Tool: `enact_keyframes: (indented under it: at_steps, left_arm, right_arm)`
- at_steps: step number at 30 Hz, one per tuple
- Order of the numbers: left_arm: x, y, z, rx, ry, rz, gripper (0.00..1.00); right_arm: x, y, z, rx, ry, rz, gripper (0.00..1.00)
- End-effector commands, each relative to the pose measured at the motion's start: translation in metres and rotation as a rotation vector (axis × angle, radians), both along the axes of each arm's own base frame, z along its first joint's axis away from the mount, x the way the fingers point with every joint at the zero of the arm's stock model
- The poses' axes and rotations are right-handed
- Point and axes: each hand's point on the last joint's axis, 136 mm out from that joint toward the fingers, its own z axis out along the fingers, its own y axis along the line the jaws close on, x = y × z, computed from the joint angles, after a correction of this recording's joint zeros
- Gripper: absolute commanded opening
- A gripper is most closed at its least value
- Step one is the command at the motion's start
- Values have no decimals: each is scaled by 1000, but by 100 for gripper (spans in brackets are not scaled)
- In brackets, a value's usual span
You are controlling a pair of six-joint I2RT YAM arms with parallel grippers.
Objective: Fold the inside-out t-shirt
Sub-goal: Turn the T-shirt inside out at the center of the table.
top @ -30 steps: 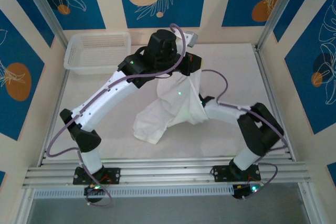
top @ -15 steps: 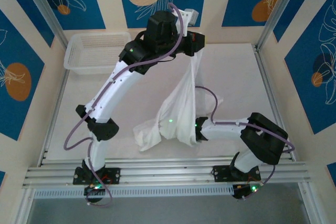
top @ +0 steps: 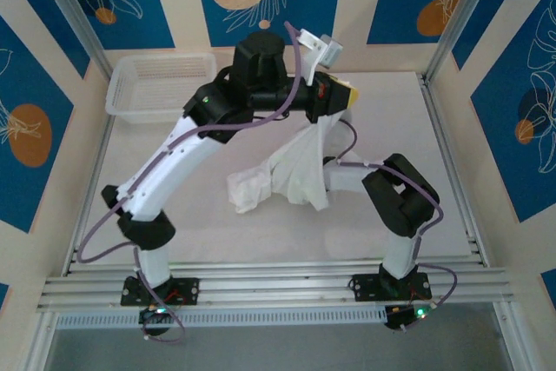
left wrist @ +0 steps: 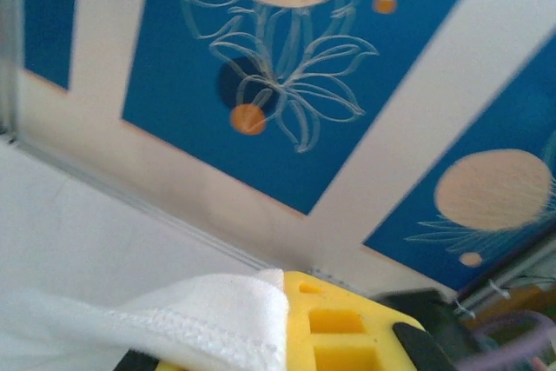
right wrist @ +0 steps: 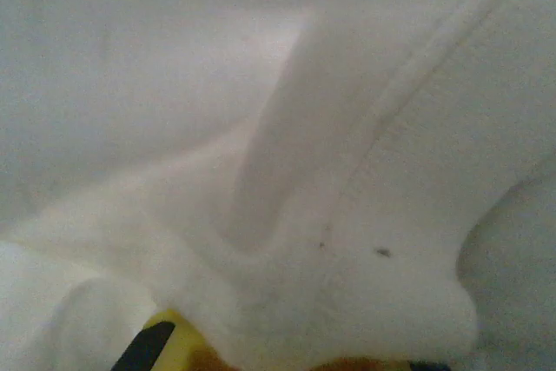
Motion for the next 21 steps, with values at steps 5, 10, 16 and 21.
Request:
enact_keyframes:
  at_steps: [5,10,16,21]
  left_arm:
    - [-58,24,53,-115,-247,-141,0]
    - [-75,25,54,-105,-290,-203,0]
    - [-71,27,45,-52,-324,-167,0]
    - [-37,32,25,45,-320,16,0]
  right_arm:
    - [-24,-33,-34,-209,189,47,47]
    - [-43,-45,-55,-356,275,146,96]
    - [-68,-64,-80,-537,356,189,83]
    - [-66,-51,-65,-392,332,143,18]
